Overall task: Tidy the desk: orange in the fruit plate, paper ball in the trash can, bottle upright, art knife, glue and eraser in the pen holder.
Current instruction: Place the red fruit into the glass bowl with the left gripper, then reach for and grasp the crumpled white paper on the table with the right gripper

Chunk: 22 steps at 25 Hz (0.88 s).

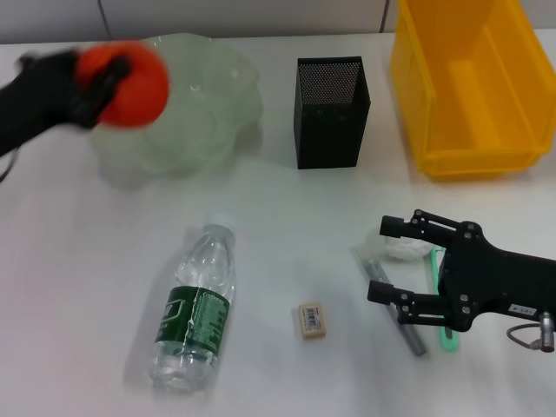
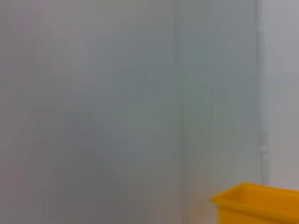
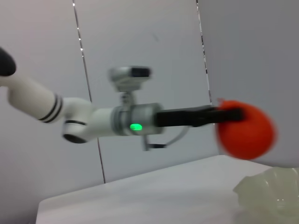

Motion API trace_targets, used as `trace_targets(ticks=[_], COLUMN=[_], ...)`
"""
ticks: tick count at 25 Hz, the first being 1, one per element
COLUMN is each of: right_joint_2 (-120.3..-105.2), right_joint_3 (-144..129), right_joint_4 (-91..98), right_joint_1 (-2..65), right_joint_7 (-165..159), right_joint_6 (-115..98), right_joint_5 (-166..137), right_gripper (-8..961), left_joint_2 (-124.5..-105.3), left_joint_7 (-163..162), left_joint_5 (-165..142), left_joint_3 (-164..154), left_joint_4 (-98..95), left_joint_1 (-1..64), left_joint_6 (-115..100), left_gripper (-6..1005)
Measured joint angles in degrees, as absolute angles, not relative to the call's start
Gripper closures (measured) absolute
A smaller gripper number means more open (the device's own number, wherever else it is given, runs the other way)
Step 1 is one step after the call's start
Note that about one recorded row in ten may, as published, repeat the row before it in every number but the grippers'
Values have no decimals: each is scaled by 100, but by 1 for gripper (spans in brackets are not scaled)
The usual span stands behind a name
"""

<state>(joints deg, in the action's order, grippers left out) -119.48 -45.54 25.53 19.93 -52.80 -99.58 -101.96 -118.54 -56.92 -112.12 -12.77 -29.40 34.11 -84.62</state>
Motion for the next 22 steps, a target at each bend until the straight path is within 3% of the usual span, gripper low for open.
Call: trace_targets(ticks=[5,10,12,13,16,22], right_joint_2=[-11941,-11939,-11937,-11932,-11931,-11955], right_joint_3=[-4546,-4534,-4505,-4477,-4474,-4868], right_joint_4=[2561,2634,2767,3001,3418,6330], right_joint_1=[1972,1969,1969,1968,1967,2066], right_joint_7=[-5378,-5640,-5810,-6053,-6455,-9566], right_joint_6=[-9963,-9974,-10024,-10140,-10274,-10328], right_joint_5=[-10188,-10186,-10185,-10186,-10186,-10499], right_gripper=[118,117,116,116,117,121], left_joint_2=[-11872,-11872,-11872,-11851,-11842,-11840], left_joint_7=[-5628,-5523,-5523,-5545,-5728,-5847], left_joint_5=[-10982,-10869,-10869,-10824,-10823,-10764], left_joint_3=[-1271,-1295,-1295,-1306,-1429,-2160], left_joint_4=[-2247,-2130,-2130,-2264,-2553,-3261], left_joint_1=[4110,4162,4162,3988,3764,2713], left_joint_6=[-6656,-6583,-6583,-7073,-7640,-9829], left_gripper=[783,717,552,469,399,258])
